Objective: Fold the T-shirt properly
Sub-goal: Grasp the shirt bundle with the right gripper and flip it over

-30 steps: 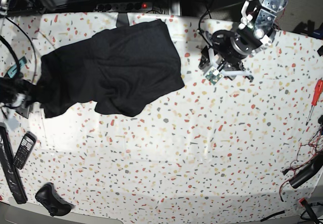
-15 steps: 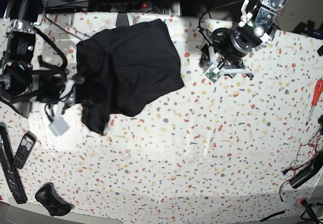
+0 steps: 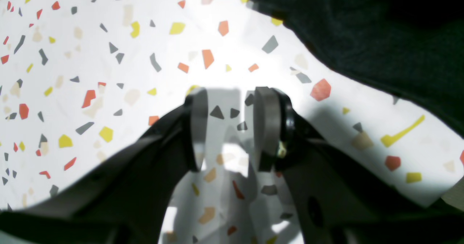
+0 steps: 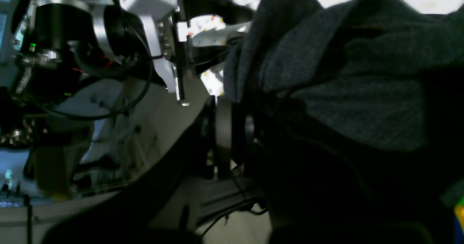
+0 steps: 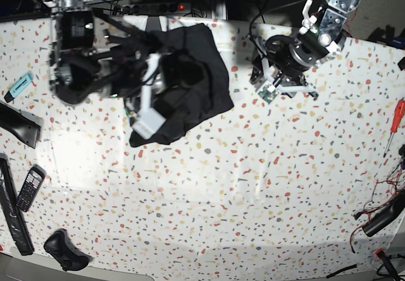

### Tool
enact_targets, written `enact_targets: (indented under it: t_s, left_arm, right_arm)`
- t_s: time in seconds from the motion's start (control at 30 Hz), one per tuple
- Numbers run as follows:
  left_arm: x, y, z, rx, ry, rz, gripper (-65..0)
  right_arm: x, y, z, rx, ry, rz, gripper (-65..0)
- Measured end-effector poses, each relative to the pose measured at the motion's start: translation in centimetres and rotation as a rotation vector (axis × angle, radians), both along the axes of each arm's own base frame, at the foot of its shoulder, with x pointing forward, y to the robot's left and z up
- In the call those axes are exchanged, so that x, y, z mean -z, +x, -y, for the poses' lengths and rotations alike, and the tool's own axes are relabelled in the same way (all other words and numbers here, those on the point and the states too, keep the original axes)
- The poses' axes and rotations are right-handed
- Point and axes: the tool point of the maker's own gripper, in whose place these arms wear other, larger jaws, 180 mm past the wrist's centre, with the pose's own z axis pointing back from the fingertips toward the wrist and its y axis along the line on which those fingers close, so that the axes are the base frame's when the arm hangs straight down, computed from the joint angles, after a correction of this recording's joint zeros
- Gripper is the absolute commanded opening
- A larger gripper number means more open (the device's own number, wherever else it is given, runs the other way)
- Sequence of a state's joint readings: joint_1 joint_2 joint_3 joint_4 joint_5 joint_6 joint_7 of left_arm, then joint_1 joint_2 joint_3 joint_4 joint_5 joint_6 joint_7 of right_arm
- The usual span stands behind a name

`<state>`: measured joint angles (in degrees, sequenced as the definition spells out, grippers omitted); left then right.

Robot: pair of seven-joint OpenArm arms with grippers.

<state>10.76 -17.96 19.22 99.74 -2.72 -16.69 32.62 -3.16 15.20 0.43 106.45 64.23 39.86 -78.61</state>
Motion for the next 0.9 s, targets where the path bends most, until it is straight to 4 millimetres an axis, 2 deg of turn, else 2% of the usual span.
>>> enact_targets:
  t_s: [0.1,0.2,0.33,0.4,0.57,0.63,0.7,0.77,0.83,0.9]
  left_arm:
    - [0.1,0.0,0.0,0.0,0.003,-0.003,-44.8]
    - [0.1,0.0,-0.1,-0.001,0.004,-0.003,-44.8]
    - [0.1,0.1,-0.4,0.001,0.029,0.008,-44.8]
    - [0.1,0.1,-0.4,0.002,0.029,0.008,-44.8]
    - [0.1,0.1,-0.3,0.002,0.027,0.007,-44.8]
    - [0.1,0.1,-0.3,0.002,0.027,0.007,-44.8]
    - [0.1,0.1,-0.3,0.002,0.027,0.007,-44.8]
    - [0.0,-0.2,0.2,-0.004,-0.02,-0.015,-44.8]
    - [-0.7,-0.4,1.1,-0.005,-0.087,-0.03,-44.8]
    - [-2.2,-0.3,2.3,0.0,-0.155,-0.015,-44.8]
  right_arm:
    - [0.6,-0.9,-1.9,-0.046,-0.01,-0.01,-65.0]
    - [1.1,-1.0,-2.9,-0.057,-0.032,-0.001,-65.0]
    - [1.1,-1.5,-3.6,-0.078,-0.023,-0.003,-48.6]
    - [1.1,-1.5,-3.7,-0.082,-0.018,-0.004,-47.6]
    - [-1.3,-2.2,-5.0,-0.115,0.132,-0.027,-47.6]
    - [-2.4,-2.0,-5.2,-0.118,0.179,-0.02,-47.6]
    - [-3.3,-0.6,-4.5,-0.085,0.192,0.013,-47.6]
    - [-3.9,1.4,-3.0,-0.019,0.178,0.061,-47.6]
    - [-4.1,4.0,-0.4,0.09,0.121,0.122,-47.6]
    - [-4.2,6.4,2.7,0.207,0.052,0.175,-47.7]
